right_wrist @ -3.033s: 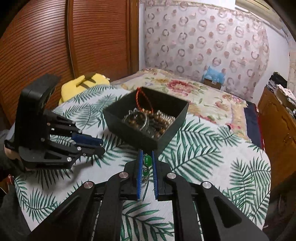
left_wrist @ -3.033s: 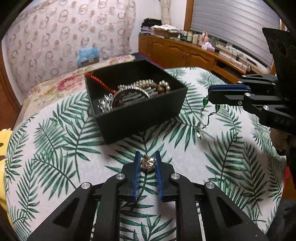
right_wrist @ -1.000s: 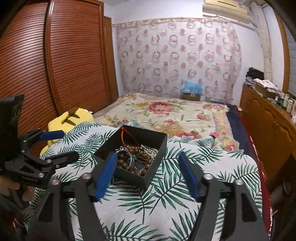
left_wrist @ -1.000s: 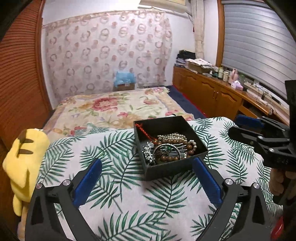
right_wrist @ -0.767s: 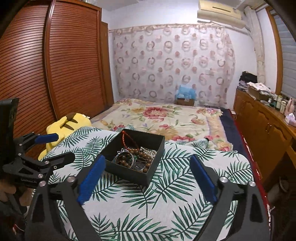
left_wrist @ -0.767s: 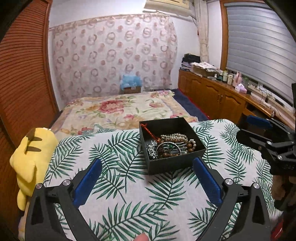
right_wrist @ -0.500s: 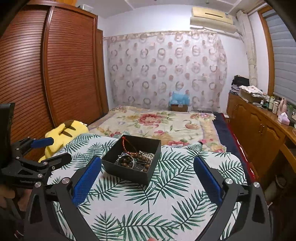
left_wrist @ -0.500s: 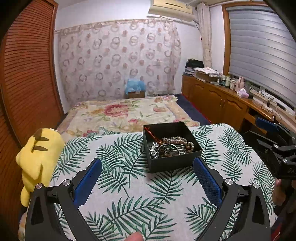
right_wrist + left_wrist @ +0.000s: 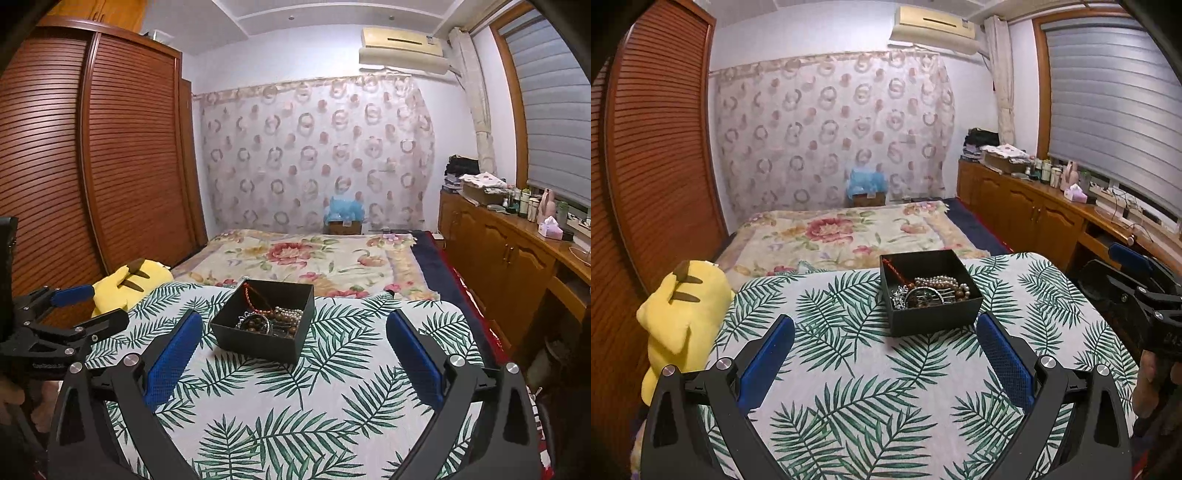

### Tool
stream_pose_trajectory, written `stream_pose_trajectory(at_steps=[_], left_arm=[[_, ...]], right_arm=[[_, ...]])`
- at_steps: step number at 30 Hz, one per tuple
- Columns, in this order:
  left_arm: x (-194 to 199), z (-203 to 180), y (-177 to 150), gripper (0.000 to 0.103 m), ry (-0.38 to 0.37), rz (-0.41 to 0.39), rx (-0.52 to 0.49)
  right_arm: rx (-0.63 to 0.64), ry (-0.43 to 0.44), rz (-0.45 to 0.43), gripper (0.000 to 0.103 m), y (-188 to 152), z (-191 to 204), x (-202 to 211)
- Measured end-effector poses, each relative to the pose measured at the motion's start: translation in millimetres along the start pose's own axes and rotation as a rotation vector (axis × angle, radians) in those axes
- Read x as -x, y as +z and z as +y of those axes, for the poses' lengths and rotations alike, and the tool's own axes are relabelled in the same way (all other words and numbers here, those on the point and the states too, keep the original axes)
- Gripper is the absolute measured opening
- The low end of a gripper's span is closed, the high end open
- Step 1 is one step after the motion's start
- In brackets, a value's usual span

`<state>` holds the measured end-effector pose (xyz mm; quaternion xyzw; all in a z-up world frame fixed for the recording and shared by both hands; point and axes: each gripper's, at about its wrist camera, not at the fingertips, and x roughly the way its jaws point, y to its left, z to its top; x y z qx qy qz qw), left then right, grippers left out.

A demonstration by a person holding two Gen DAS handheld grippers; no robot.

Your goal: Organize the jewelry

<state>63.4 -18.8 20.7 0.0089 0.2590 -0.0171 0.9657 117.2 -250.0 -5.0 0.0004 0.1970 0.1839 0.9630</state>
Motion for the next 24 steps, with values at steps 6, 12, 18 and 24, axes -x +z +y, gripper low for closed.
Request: stream_pose_trajectory(at_steps=[6, 12, 18, 24], left_arm=[[4.4, 1.4, -3.3, 0.095, 0.004, -0.008, 0.004], [4.6, 2.0, -3.4, 0.095, 0.004, -0.012, 0.005], [6.9, 1.8, -3.5, 0.095, 0.003, -0.016, 0.009], [6.8, 2.5, -4.0, 0.095, 0.004, -0.017, 0.010]], right_arm=[[-0.004, 0.000, 0.002, 0.100, -3.3, -0.6, 3.6], [-0.003, 0.000, 0.000, 0.100, -3.3, -1.4, 4.8], [-0.007, 0.000, 0.003, 0.100, -3.2, -1.4, 4.0], [-0.008, 0.000, 0.004, 0.100, -3.9, -1.6, 4.5]])
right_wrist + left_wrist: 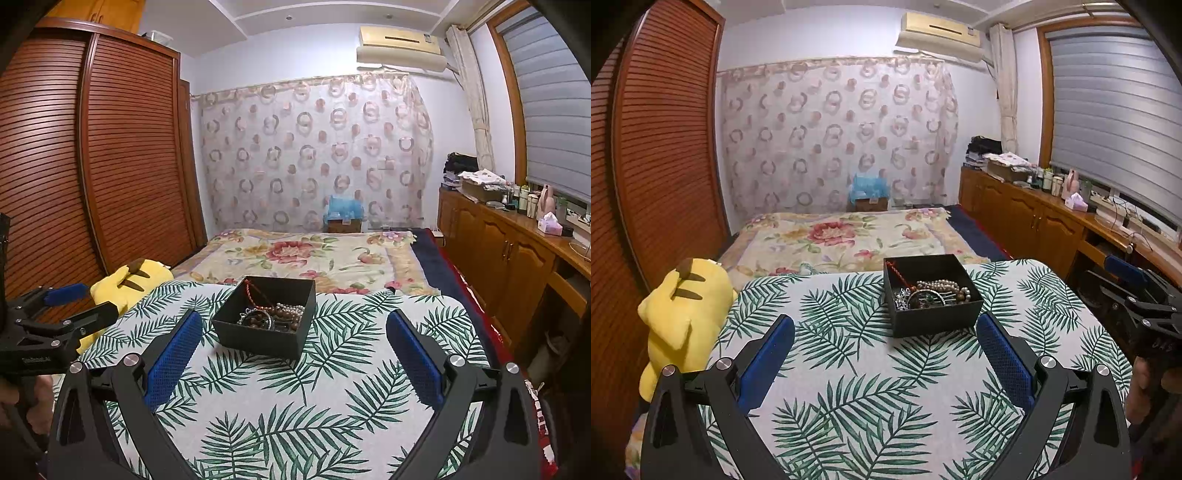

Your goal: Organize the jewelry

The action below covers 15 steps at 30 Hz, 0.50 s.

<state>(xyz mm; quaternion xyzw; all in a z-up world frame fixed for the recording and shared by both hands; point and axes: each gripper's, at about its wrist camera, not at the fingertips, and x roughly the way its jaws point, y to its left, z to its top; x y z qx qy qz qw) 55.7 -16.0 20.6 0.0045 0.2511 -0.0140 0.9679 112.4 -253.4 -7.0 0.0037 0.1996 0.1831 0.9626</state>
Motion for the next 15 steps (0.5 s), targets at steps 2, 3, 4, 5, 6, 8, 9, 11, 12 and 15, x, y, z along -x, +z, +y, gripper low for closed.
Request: stream_pose_trajectory(at_steps=[2, 3, 4, 5, 6, 8, 9, 11, 12, 15], left_arm=[[0.0, 0.2, -0.1, 0.095, 0.000, 0.000, 0.000], [0.0, 0.3, -0.1, 0.095, -0.001, 0.000, 0.000], [0.3, -0.2, -0.4, 0.095, 0.000, 0.000, -0.001], [0.0, 0.5, -0.3, 0.095, 0.000, -0.001, -0.001], [-0.1, 0.5, -0.3, 0.095, -0.001, 0.000, 0.000], [0.0, 0.6, -0.4, 0.095, -0.001, -0.001, 0.000], [-0.1, 0.5, -0.4, 0.095, 0.000, -0.001, 0.000], [0.1, 0.6, -0.6, 0.095, -0.001, -0.001, 0.000], [0.4, 0.7, -0.7, 0.095, -0.001, -0.002, 0.001], [1.2, 0.7, -0.5, 0.095, 0.000, -0.002, 0.001]], right_arm=[[0.001, -0.001, -0.001, 0.100, 0.3, -0.1, -0.1], [0.000, -0.001, -0.001, 0.100, 0.7, 0.2, -0.4], [0.000, 0.000, 0.000, 0.100, 0.6, 0.0, -0.4], [-0.001, 0.000, -0.001, 0.100, 0.2, -0.2, -0.2], [0.000, 0.000, 0.000, 0.100, 0.6, 0.1, -0.4], [-0.001, -0.001, 0.000, 0.100, 0.0, -0.2, -0.2], [-0.001, 0.000, 0.000, 0.100, 0.5, -0.1, -0.3], [0.000, 0.000, 0.000, 0.100, 0.4, -0.1, -0.3], [0.000, 0.000, -0.001, 0.100, 0.5, -0.2, -0.2], [-0.001, 0.000, -0.001, 0.100, 0.5, -0.2, -0.3]])
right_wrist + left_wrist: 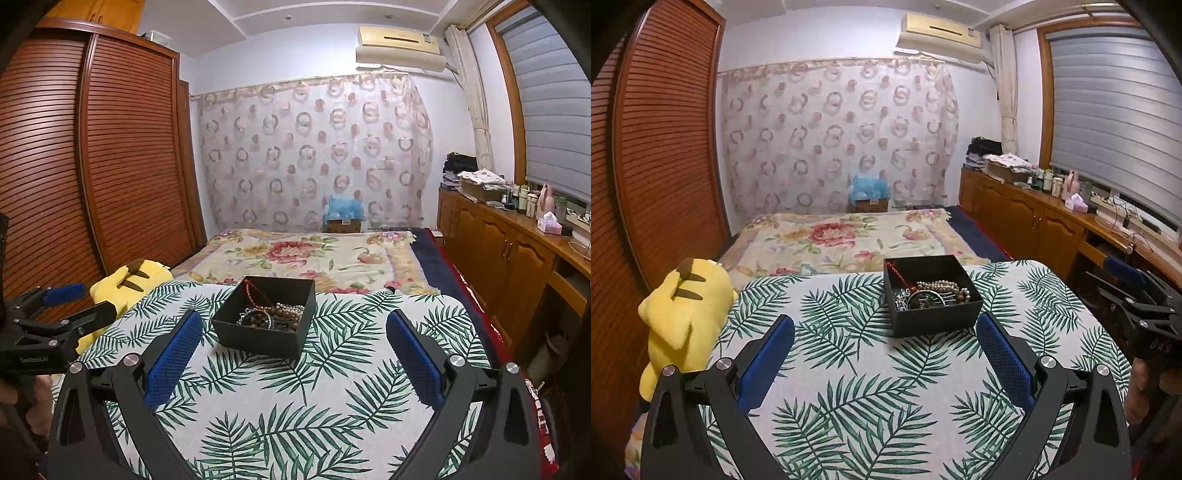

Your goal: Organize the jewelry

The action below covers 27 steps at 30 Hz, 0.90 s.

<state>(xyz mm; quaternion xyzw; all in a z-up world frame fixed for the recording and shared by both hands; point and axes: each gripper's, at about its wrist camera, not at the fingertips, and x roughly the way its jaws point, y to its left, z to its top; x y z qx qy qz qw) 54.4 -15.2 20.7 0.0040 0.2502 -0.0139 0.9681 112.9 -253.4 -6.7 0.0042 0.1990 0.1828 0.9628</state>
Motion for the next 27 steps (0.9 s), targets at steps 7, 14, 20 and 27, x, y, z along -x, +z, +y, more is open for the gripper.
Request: stream_pose_trajectory(at_steps=[7, 14, 20, 27], left_arm=[[1.2, 0.1, 0.2, 0.095, -0.001, -0.001, 0.001], [1.1, 0.4, -0.3, 0.095, -0.001, -0.002, 0.000], [1.5, 0.5, -0.4, 0.095, -0.001, -0.004, 0.000], [1.8, 0.7, -0.4, 0.095, -0.001, -0.004, 0.000]], right_arm=[[-0.001, -0.001, 0.001, 0.100, 0.2, 0.2, -2.6], [-0.001, -0.001, 0.000, 0.100, 0.2, -0.2, -2.6], [-0.002, 0.000, 0.000, 0.100, 0.0, -0.3, -2.6], [-0.002, 0.000, -0.001, 0.100, -0.5, 0.3, -3.4]])
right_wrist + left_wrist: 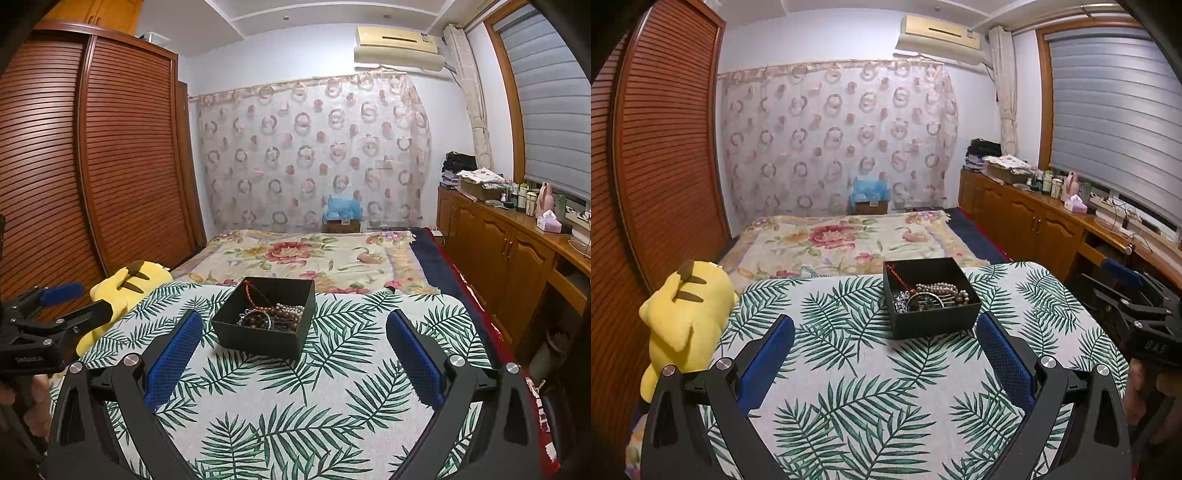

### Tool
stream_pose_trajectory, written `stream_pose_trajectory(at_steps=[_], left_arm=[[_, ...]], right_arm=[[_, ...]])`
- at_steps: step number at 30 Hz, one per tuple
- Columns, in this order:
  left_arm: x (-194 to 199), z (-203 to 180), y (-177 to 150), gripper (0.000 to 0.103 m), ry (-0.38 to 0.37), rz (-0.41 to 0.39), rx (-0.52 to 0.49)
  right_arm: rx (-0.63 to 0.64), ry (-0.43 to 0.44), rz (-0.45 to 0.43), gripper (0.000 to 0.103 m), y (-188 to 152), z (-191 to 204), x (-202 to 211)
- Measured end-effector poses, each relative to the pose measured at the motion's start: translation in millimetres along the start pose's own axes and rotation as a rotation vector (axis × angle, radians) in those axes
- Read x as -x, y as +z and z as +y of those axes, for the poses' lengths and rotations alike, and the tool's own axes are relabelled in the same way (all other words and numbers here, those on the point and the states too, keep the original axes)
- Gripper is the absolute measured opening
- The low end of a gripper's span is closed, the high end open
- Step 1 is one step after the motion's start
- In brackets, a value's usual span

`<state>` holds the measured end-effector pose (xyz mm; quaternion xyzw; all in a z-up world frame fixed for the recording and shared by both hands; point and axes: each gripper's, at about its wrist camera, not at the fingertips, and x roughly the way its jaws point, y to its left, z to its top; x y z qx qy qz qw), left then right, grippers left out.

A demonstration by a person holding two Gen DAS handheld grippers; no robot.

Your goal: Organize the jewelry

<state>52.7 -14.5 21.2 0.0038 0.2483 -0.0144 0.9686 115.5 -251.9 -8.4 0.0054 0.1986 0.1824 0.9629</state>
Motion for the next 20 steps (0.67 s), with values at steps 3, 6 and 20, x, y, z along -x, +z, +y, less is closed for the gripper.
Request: stream_pose_trajectory(at_steps=[3, 6, 20], left_arm=[[0.1, 0.1, -0.2, 0.095, 0.000, -0.001, 0.001], [0.1, 0.1, -0.4, 0.095, 0.000, -0.001, 0.001], [2.7, -0.3, 2.0, 0.095, -0.006, -0.002, 0.001]], right_arm=[[-0.001, 0.001, 0.000, 0.100, -0.9, 0.0, -0.4], [0.000, 0.001, 0.001, 0.100, -0.9, -0.1, -0.5], [-0.003, 0.000, 0.000, 0.100, -1.0, -0.8, -0.2]])
